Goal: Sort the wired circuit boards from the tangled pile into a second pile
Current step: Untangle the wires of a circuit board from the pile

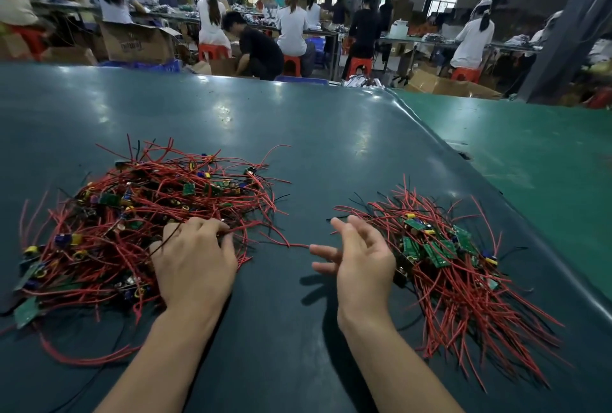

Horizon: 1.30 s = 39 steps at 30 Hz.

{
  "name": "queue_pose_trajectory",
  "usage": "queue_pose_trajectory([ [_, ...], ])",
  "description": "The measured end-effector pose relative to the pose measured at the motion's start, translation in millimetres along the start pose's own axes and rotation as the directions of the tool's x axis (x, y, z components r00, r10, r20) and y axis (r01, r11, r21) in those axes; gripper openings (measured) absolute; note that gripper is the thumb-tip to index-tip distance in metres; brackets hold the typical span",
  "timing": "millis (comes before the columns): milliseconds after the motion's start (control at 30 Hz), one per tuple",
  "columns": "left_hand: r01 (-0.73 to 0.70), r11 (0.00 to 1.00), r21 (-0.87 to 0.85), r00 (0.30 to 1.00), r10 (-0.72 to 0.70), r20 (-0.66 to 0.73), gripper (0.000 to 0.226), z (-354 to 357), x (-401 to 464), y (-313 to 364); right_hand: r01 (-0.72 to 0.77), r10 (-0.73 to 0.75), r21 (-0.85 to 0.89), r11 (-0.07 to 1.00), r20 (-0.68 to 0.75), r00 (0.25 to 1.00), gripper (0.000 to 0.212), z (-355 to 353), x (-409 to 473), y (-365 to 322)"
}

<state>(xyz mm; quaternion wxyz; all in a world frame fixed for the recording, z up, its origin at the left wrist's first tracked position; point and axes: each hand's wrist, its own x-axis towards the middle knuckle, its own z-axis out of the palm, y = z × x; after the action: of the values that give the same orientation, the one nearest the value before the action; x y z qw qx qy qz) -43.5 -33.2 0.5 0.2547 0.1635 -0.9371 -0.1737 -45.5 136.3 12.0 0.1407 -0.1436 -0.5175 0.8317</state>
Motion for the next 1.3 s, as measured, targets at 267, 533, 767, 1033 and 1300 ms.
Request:
queue_pose_trajectory([
  [267, -0.255, 0.924, -0.286, 0.923, 0.144, -0.358, 0.012, -5.6, -5.4, 1.2, 0.158, -0.067, -0.286, 0.945, 0.303, 0.951, 0.017, -0.9, -9.6, 15.3],
  [533, -0.598, 0.753, -0.275, 0.751, 0.407, -0.520, 0.017, -9.5, -15.3, 15.9, 0.348, -0.019, -0.521, 0.779, 0.535, 0.845, 0.054, -1.8, -8.7, 22.0],
  [767, -0.697, 0.665, -0.266, 0.691, 0.525, -0.497, 0.019, -7.3, -25.8, 25.4, 0.472, -0.070, -0.493, 0.731, 0.633, 0.771, 0.036, -1.6, -8.4, 21.2],
  [1033, -0.761, 0.494, -0.420, 0.649, 0.566, -0.509, 0.025, -7.1, -34.8, 36.4, 0.532, -0.293, -0.275, 0.800, 0.595, 0.748, 0.014, -3.5, -4.8, 15.7],
  [1300, -0.483, 0.761, -0.432, 0.869, 0.478, -0.130, 0.028, -7.1, -13.9, 14.6, 0.001, -0.019, 0.051, 0.999, 0.356, 0.934, 0.005, -3.4, 3.2, -5.9],
])
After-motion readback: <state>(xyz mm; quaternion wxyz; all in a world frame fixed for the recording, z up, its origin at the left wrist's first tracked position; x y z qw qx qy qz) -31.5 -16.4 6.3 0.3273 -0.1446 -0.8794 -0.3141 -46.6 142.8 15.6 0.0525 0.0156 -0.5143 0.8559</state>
